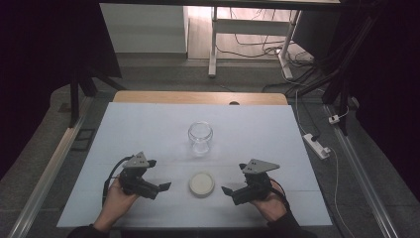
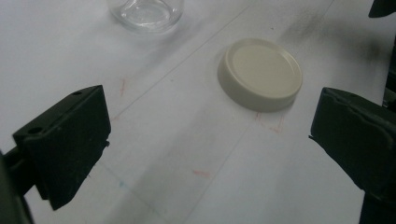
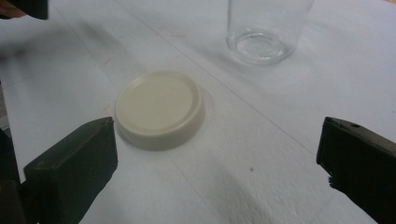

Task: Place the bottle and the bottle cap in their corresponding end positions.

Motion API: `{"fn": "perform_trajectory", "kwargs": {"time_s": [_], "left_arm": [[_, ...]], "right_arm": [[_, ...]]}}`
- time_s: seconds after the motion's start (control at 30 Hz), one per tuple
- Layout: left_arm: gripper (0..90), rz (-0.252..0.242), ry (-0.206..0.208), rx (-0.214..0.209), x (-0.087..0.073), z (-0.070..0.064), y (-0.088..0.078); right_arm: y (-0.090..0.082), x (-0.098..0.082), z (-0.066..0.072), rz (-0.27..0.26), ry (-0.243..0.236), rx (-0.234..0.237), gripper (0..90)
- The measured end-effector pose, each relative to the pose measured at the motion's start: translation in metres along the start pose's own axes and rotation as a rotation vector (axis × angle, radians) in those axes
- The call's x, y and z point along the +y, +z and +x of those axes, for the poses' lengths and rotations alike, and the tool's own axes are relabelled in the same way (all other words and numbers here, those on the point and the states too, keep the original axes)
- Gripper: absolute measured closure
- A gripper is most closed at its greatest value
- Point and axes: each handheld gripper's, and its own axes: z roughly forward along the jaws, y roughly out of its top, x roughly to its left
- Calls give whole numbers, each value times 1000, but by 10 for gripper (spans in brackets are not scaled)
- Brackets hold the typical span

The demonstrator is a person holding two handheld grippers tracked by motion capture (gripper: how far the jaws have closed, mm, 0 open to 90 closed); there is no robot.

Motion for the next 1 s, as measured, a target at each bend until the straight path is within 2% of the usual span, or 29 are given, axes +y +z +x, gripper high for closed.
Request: {"fn": "perform_trajectory", "kwargs": {"time_s": [0.63, 0.83, 1.0], "left_arm": [[0, -25, -70, 42, -42, -7, -43], [0, -39, -103, 75, -59, -9, -60], [0, -44, -115, 101, -68, -10, -69]], "right_arm": [[-35, -27, -10, 11, 59, -94, 0], [-48, -37, -12, 15, 73, -137, 0], [-59, -46, -14, 22, 97, -165, 0]]}}
